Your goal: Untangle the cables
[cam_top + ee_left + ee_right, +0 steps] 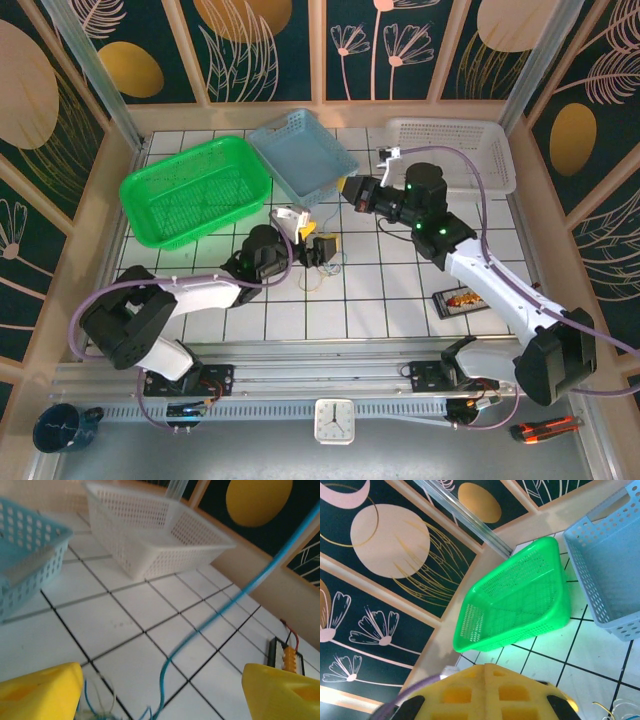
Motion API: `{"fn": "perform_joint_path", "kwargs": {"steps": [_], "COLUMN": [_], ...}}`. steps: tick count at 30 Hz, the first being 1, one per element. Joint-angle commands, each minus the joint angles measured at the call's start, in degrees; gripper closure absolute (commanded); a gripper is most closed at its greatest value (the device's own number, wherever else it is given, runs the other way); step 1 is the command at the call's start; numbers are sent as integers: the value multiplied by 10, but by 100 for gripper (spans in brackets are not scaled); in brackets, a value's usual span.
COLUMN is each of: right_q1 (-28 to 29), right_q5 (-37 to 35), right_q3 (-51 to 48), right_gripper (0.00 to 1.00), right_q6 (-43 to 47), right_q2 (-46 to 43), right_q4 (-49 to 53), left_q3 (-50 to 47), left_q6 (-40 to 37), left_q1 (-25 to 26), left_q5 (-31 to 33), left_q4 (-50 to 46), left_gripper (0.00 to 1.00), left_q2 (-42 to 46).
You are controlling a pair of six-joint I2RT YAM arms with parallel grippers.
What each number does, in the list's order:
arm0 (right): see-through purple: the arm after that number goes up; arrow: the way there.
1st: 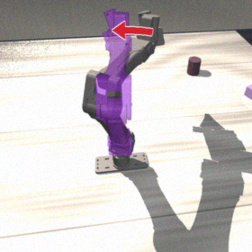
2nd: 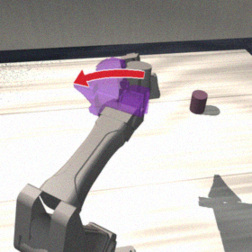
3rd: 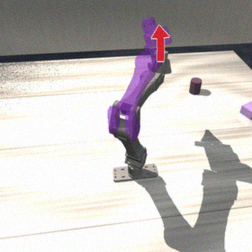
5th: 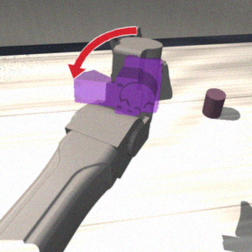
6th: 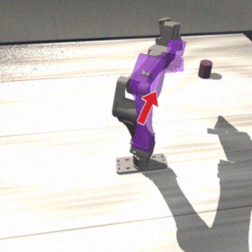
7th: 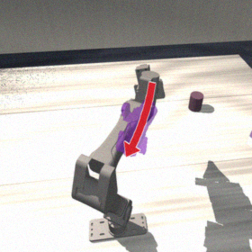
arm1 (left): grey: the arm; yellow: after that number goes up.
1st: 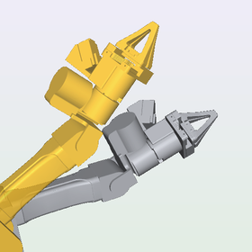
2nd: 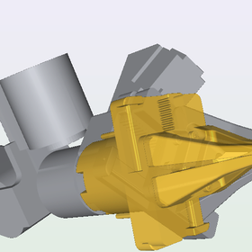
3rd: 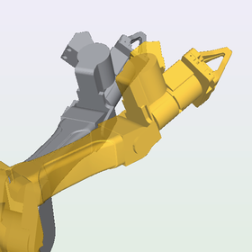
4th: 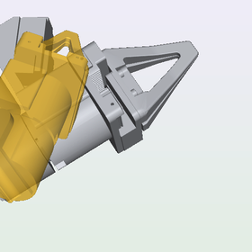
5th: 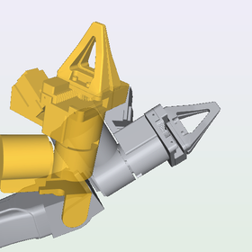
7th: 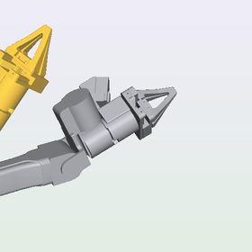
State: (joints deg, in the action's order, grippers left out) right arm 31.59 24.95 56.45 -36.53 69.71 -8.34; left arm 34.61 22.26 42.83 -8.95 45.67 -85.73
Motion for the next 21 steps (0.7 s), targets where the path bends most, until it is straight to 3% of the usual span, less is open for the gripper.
{"fn": "perform_joint_path", "kwargs": {"steps": [1, 4, 15, 21], "right_q1": [17, 28, 41, 41], "right_q5": [-16, -24, -29, -28], "right_q3": [-3, -3, -3, -3], "right_gripper": [100, 100, 100, 100], "right_q6": [39, 52, 60, 59], "right_q2": [-2, -1, 2, 5], "right_q4": [21, 35, 38, 35], "left_q3": [31, 48, 60, 70], "left_q6": [-44, -61, -64, -52], "left_q1": [3, 3, 3, 4], "left_q5": [17, 13, -34, -59], "left_q4": [-22, -35, -18, 0], "left_gripper": [18, 23, 57, 59], "left_q2": [25, 32, 16, 2]}}
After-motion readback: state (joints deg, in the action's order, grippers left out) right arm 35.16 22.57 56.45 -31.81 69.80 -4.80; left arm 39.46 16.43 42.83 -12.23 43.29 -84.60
